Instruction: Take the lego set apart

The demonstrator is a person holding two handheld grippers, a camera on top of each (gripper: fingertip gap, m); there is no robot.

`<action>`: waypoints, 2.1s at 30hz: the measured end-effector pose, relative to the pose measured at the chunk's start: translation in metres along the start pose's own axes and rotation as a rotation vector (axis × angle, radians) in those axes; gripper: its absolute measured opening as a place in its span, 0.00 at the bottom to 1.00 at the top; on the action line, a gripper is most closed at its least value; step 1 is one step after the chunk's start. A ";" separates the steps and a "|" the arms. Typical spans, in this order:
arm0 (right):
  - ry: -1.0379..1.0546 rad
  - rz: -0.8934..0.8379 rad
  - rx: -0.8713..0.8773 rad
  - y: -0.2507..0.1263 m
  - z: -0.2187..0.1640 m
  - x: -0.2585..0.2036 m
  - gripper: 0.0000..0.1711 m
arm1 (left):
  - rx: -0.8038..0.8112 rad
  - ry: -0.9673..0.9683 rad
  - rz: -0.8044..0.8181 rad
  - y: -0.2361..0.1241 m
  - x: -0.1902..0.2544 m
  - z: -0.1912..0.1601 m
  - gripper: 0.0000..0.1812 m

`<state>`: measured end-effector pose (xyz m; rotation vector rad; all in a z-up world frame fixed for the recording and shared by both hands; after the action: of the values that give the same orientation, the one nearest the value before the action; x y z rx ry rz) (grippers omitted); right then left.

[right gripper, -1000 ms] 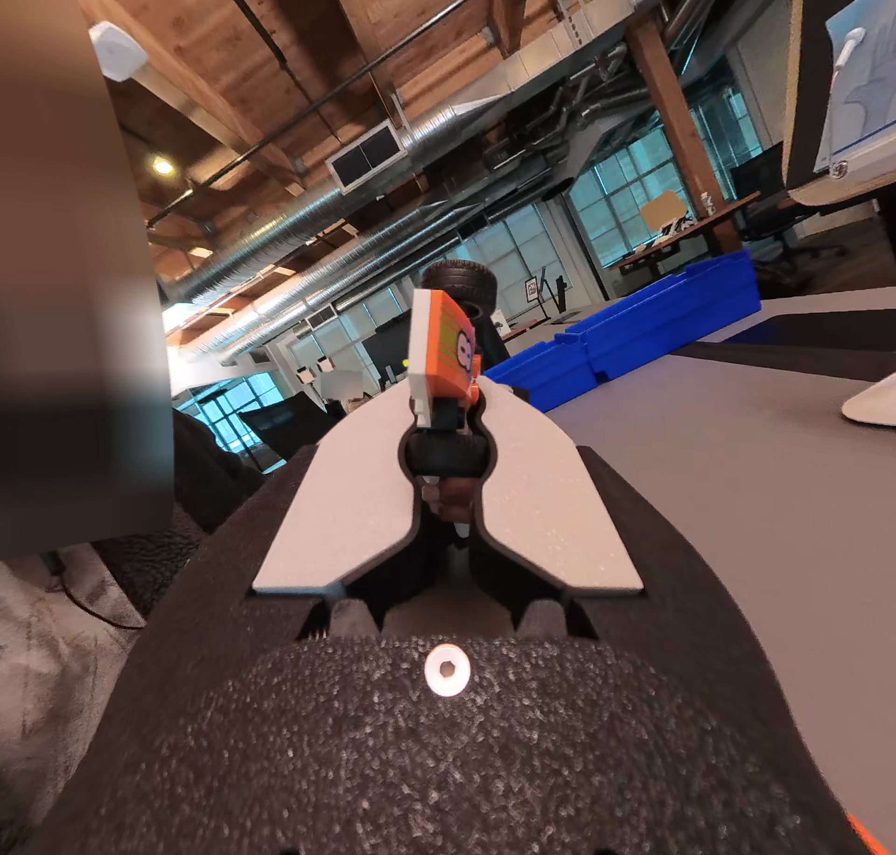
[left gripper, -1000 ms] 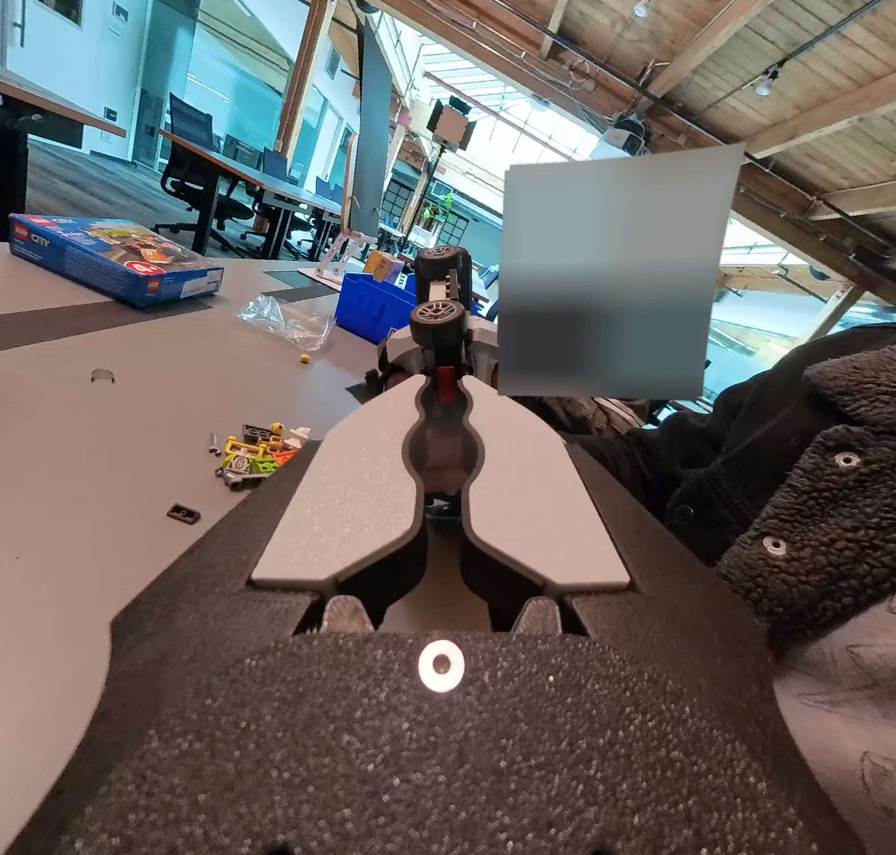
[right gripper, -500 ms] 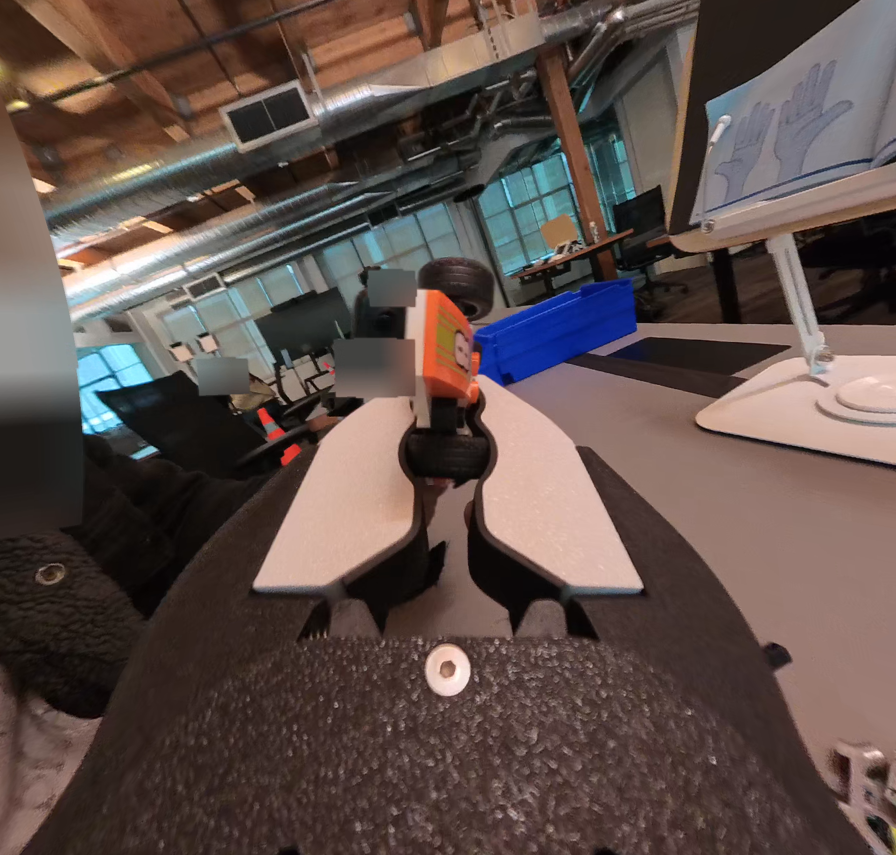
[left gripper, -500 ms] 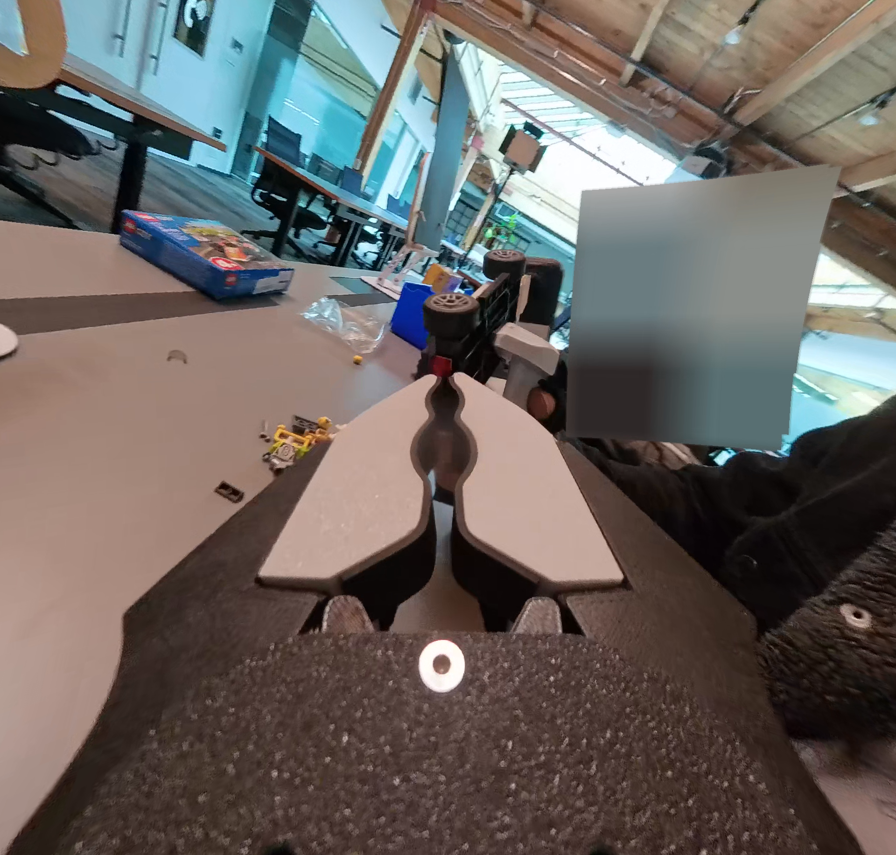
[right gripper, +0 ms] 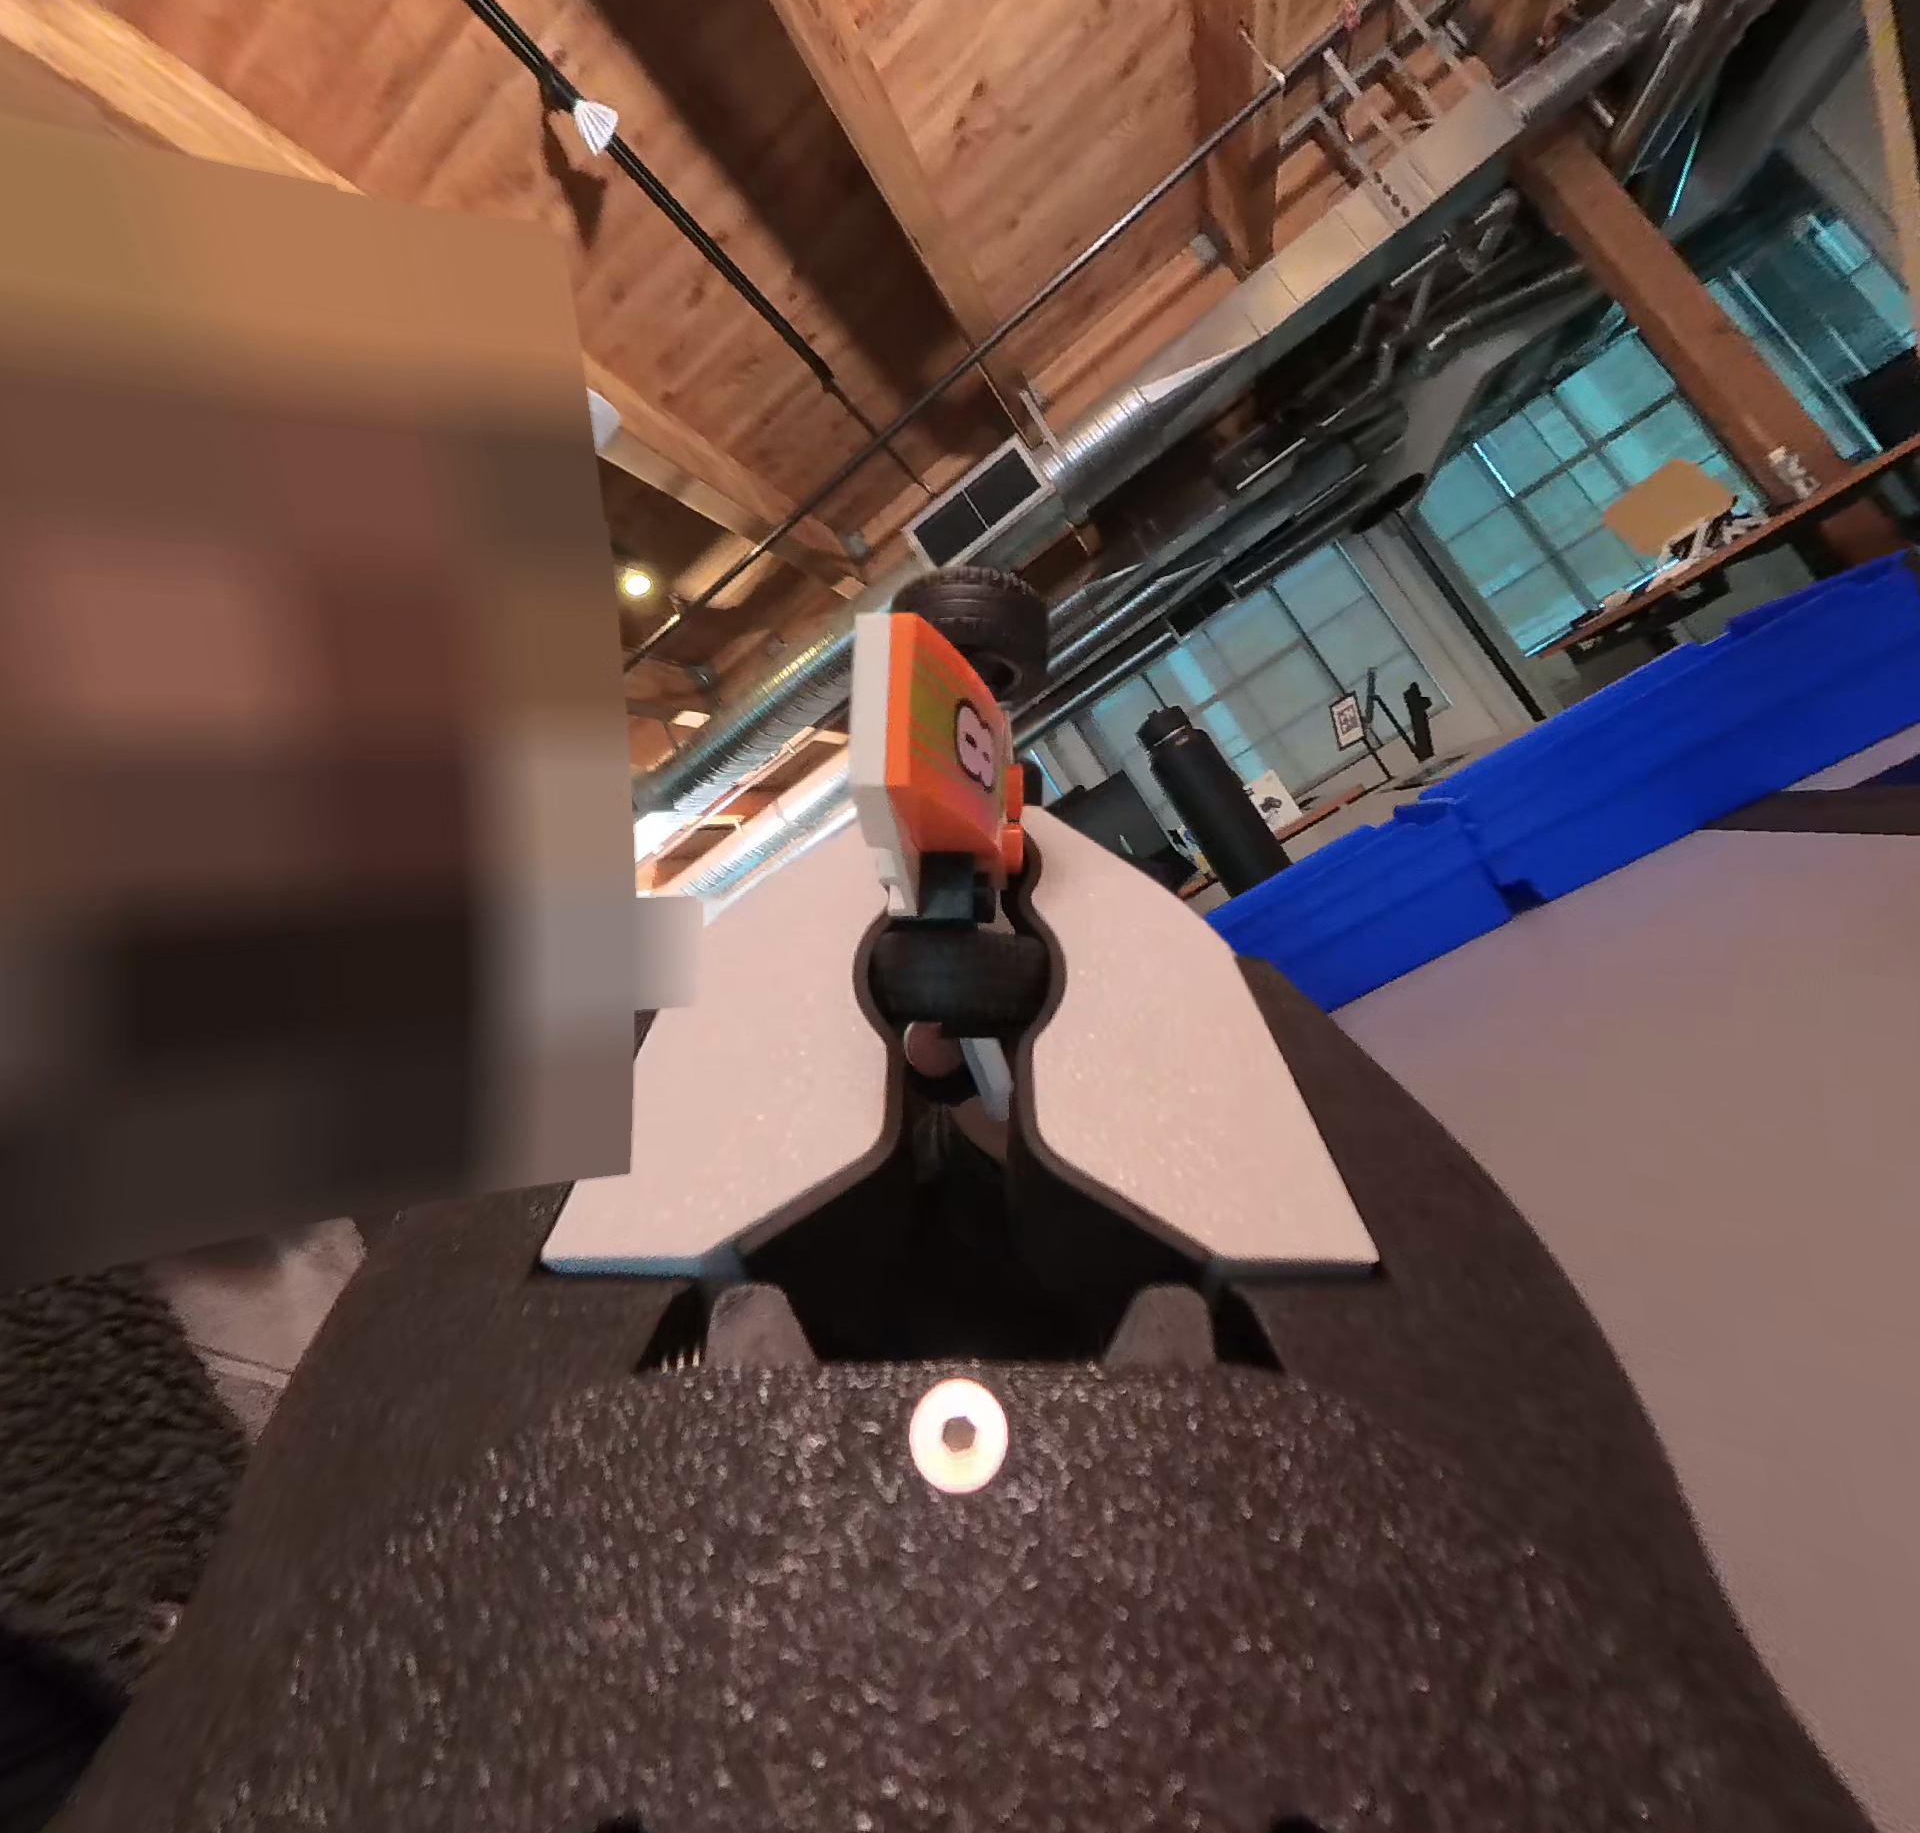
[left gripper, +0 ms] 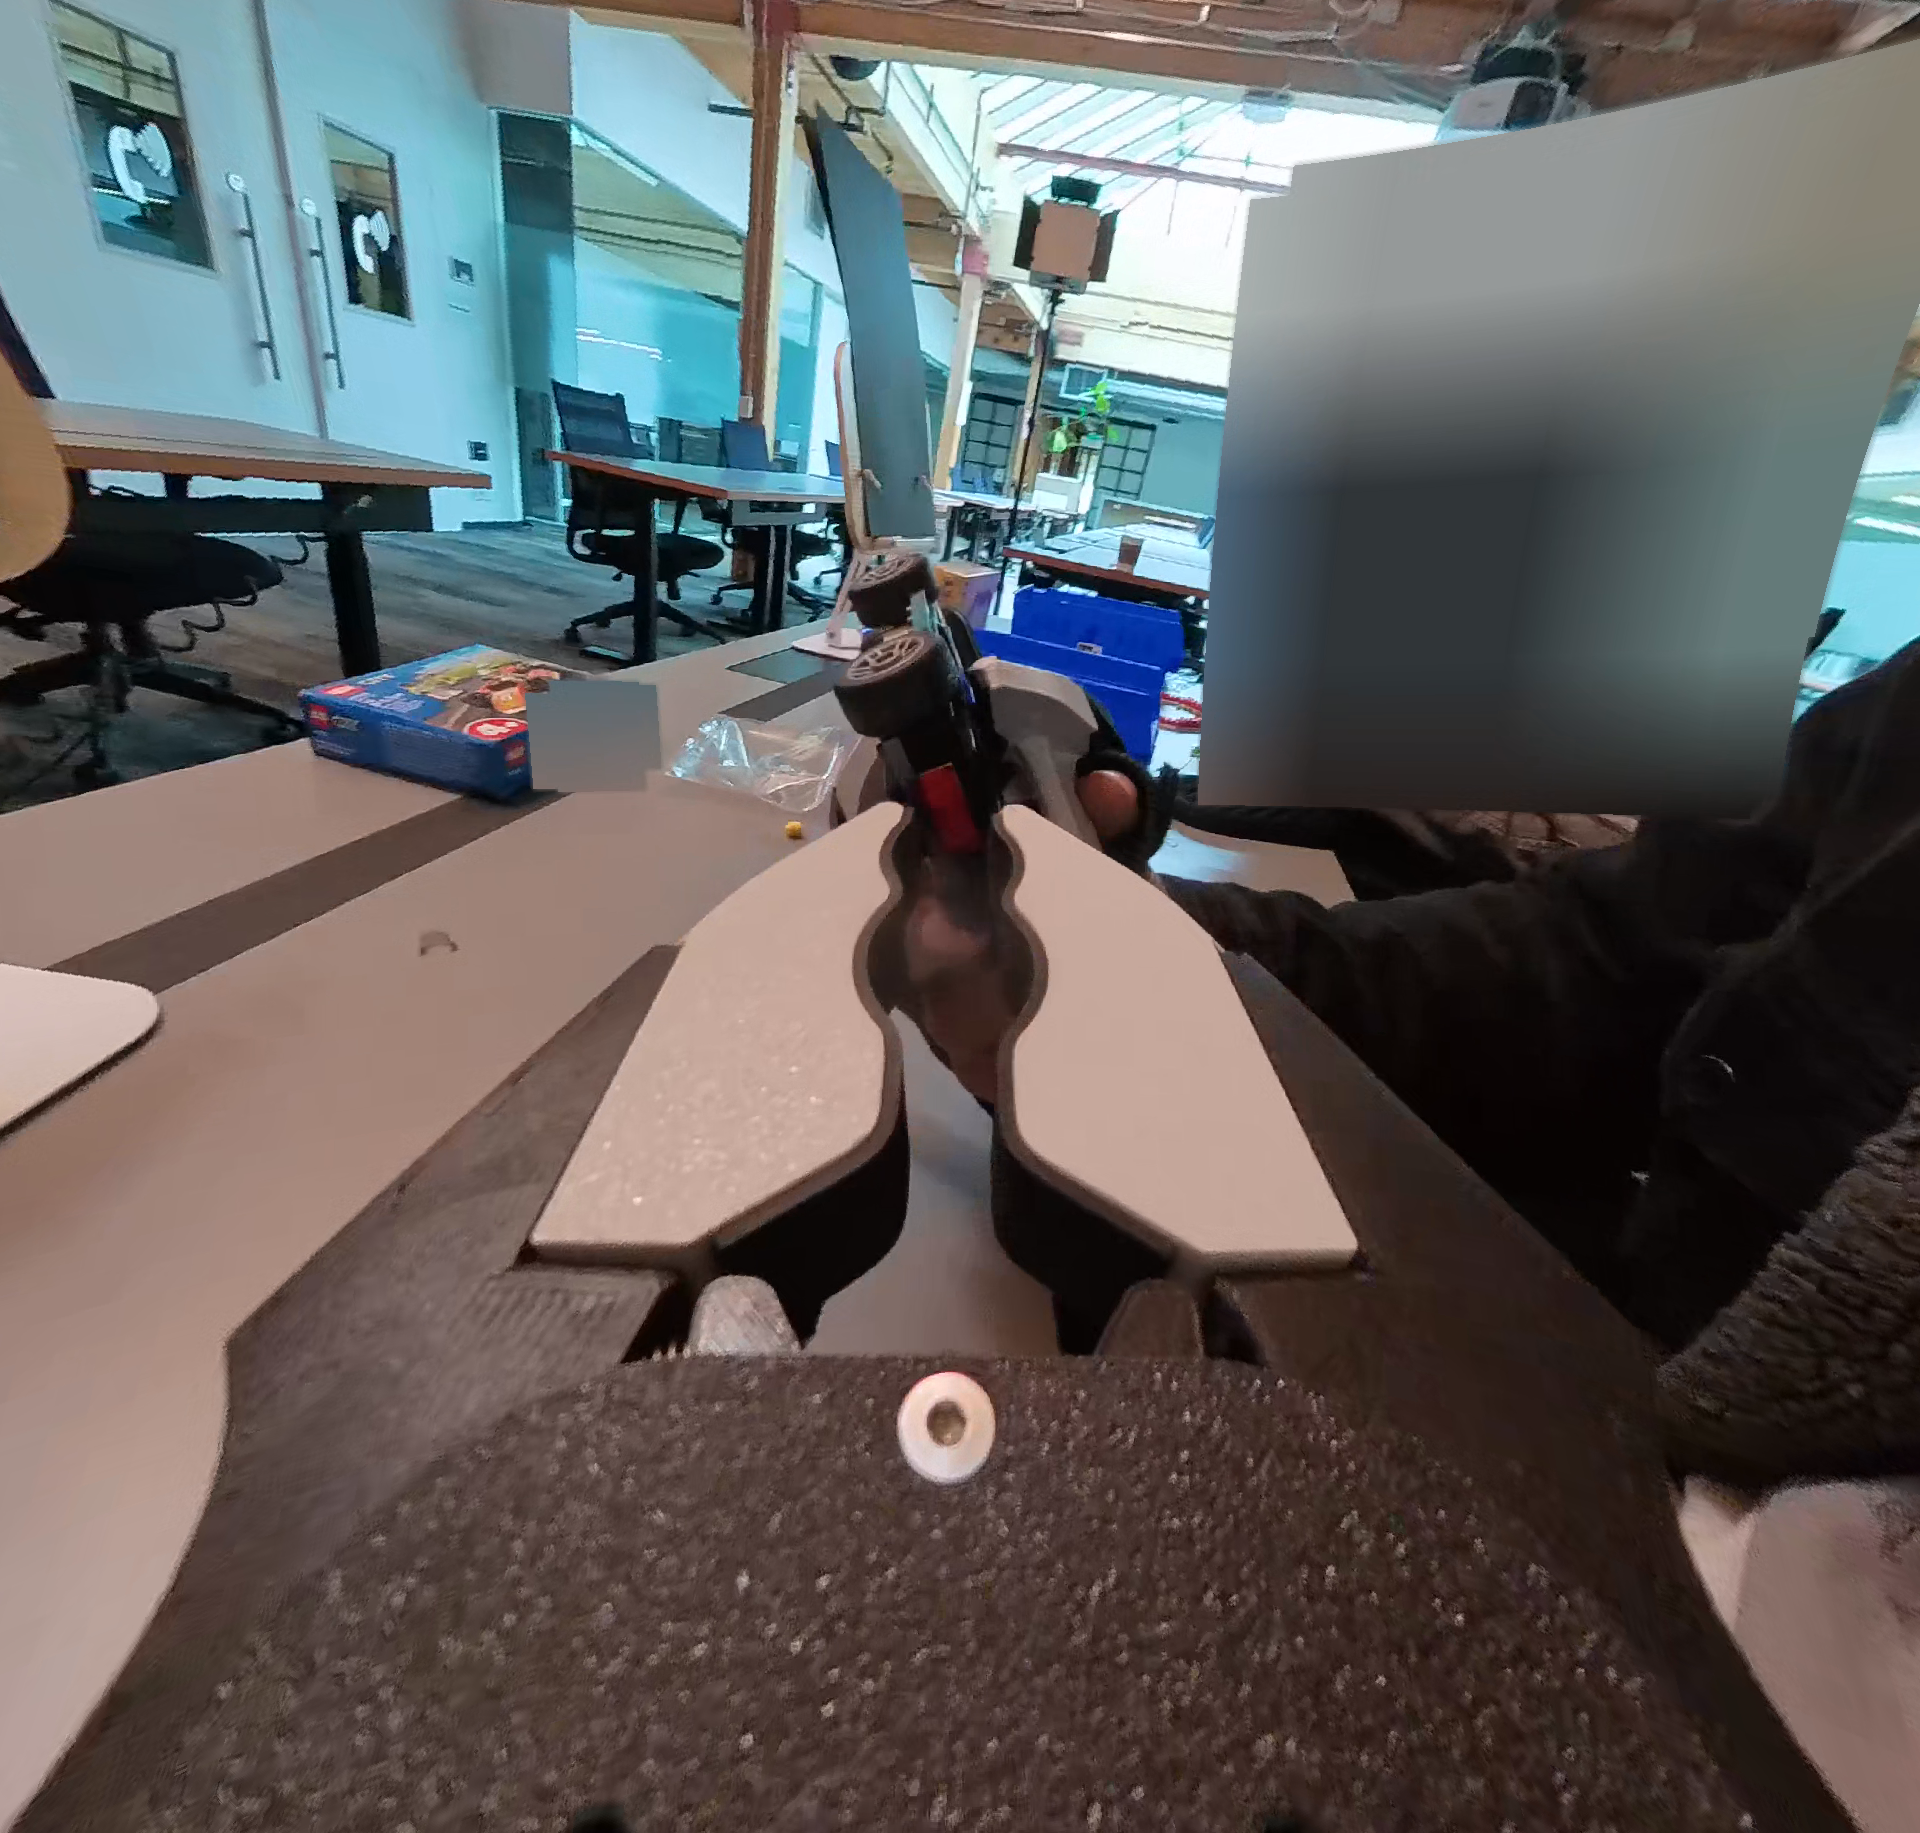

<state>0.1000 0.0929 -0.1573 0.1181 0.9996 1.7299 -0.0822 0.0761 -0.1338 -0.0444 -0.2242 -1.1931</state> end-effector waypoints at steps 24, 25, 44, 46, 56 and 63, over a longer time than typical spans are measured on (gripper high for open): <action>-0.341 -0.201 -0.253 0.004 0.004 -0.008 0.09 | 0.018 -0.346 -0.017 0.003 -0.013 -0.015 0.04; -0.359 -0.208 -0.268 0.004 0.005 -0.009 0.09 | 0.021 -0.356 -0.016 0.004 -0.013 -0.014 0.04; -0.370 -0.319 -0.270 -0.013 0.019 -0.004 0.09 | -0.112 -0.191 0.096 -0.004 -0.043 -0.018 0.04; -0.355 -0.358 -0.259 -0.019 0.023 -0.002 0.09 | -0.218 -0.072 0.138 0.003 -0.039 -0.027 0.04; -0.344 -0.478 -0.281 -0.034 0.030 0.006 0.09 | -0.507 0.242 0.243 0.031 -0.029 -0.071 0.04; -0.285 -0.476 -0.314 -0.035 0.024 0.012 0.09 | -0.513 0.153 0.198 0.040 -0.029 -0.080 0.16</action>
<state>0.1339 0.1182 -0.1695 -0.0716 0.4875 1.3612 -0.0435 0.1057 -0.2148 -0.4130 0.2206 -1.0250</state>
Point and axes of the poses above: each gripper's, where its closed fingertips meet, y out along the fingers, z out of its top, x = y × z across the jaws, the point moved 9 cm from there along -y, back along the fingers, and after that the axes turned 12 degrees about z, right-handed, at the moved point
